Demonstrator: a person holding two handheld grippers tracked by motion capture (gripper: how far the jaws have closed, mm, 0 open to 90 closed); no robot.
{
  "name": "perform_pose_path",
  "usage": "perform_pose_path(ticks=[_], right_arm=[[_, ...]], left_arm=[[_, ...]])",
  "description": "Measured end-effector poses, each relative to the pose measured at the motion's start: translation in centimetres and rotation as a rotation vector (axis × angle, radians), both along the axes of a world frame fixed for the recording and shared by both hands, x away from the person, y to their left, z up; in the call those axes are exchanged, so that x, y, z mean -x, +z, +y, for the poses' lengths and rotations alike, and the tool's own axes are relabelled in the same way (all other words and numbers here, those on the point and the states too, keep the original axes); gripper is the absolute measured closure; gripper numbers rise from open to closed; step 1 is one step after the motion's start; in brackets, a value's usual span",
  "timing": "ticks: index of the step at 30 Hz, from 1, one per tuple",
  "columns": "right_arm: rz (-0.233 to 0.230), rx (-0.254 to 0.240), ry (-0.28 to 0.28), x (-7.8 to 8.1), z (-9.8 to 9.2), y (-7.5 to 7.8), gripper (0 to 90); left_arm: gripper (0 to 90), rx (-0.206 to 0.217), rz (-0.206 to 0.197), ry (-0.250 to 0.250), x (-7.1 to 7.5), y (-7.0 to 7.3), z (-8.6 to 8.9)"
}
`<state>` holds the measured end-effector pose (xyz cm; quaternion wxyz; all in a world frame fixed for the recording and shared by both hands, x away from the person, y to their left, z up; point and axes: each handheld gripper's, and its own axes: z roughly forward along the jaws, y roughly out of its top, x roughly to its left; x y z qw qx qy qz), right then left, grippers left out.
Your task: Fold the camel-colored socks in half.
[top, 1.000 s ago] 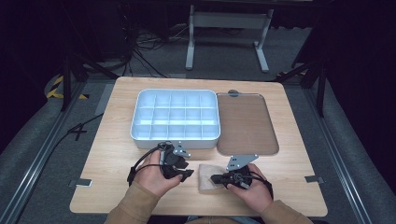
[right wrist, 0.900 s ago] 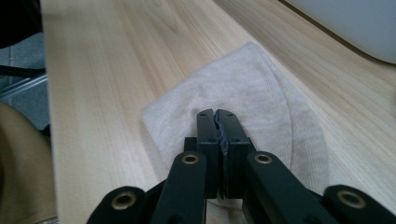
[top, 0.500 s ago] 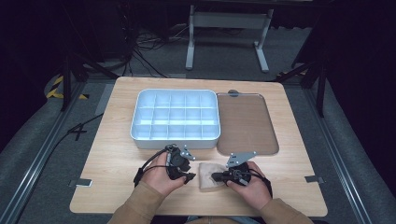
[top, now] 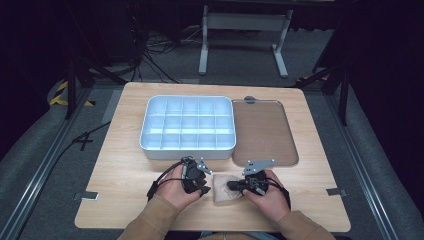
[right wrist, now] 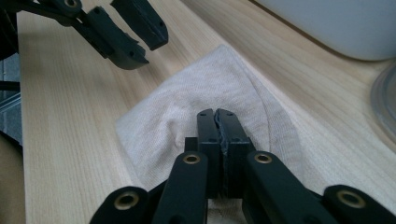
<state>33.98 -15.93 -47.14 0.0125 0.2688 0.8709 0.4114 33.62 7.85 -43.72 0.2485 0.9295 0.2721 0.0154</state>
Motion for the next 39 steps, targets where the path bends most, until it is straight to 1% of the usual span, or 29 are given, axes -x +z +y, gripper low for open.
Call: perform_pose_path(ticks=[1,5,6,9,10,12,14,15,17,19,23,25,27,30,31,32,33,35,36,38,39], right_arm=[[0.014,-0.002,-0.004,-0.1,0.0,0.0,89.8],[0.035,-0.013,-0.013,-0.2,-0.2,-0.2,90.0],[0.038,-0.015,-0.016,-0.1,-0.2,-0.2,90.0],[0.019,-0.014,-0.017,0.0,-0.3,-0.3,90.0],[0.014,-0.014,-0.018,0.0,-0.3,-0.3,90.0],[0.004,-0.011,-0.019,0.2,-0.4,-0.3,90.0],[-0.004,-0.01,-0.019,0.2,-0.5,-0.3,90.0],[-0.016,-0.015,-0.021,0.3,-0.6,-0.4,90.0],[-0.017,-0.02,-0.027,0.5,-0.8,-0.5,90.0],[-0.02,-0.025,-0.031,0.5,-0.9,-0.6,90.0],[-0.026,-0.039,-0.039,0.6,-1.1,-0.8,90.0],[-0.028,-0.038,-0.041,0.6,-1.1,-0.8,90.0],[-0.038,-0.037,-0.042,0.8,-1.1,-0.8,90.0],[-0.042,-0.038,-0.045,0.8,-1.1,-0.8,90.0],[-0.045,-0.04,-0.046,0.8,-1.2,-0.8,90.0],[-0.048,-0.042,-0.047,0.9,-1.2,-0.9,90.0],[-0.047,-0.042,-0.049,0.9,-1.2,-0.9,90.0],[-0.047,-0.044,-0.049,0.9,-1.2,-0.9,90.0],[-0.049,-0.045,-0.048,0.9,-1.2,-0.9,90.0],[-0.05,-0.045,-0.049,0.9,-1.2,-0.9,90.0],[-0.048,-0.045,-0.05,1.0,-1.2,-0.9,90.0]], left_arm=[[71.3,0.0,0.002,-0.002,0.0,0.0,0.0],[72.6,-0.009,0.002,-0.017,-0.2,-0.2,-0.3],[72.9,-0.011,-0.005,-0.024,-0.2,-0.3,-0.4],[75.0,-0.025,-0.009,-0.041,-0.3,-0.4,-0.8],[75.6,-0.029,-0.011,-0.038,-0.3,-0.4,-0.9],[79.2,-0.043,-0.01,-0.056,-0.4,-0.5,-1.3],[81.8,-0.04,-0.004,-0.057,-0.4,-0.5,-1.4],[82.7,-0.048,-0.005,-0.075,-0.6,-0.5,-1.7],[83.6,-0.048,-0.002,-0.072,-0.6,-0.6,-1.9],[84.1,-0.067,0.0,-0.093,-0.8,-0.9,-2.4],[83.4,-0.08,-0.002,-0.113,-0.9,-1.2,-3.1],[82.6,-0.084,0.001,-0.112,-0.9,-1.2,-3.2],[82.3,-0.096,-0.005,-0.117,-1.0,-1.2,-3.5],[80.3,-0.12,-0.024,-0.129,-0.9,-1.0,-3.7],[79.4,-0.132,-0.017,-0.143,-1.0,-0.8,-3.7],[78.1,-0.135,-0.017,-0.145,-1.0,-0.8,-3.6],[78.0,-0.132,-0.021,-0.142,-1.0,-0.9,-3.7],[77.8,-0.139,-0.017,-0.152,-1.1,-0.9,-3.9],[77.1,-0.137,-0.024,-0.151,-1.1,-1.0,-3.9],[75.8,-0.132,-0.04,-0.168,-1.1,-0.9,-4.1],[75.2,-0.129,-0.037,-0.162,-1.1,-0.7,-4.1]])
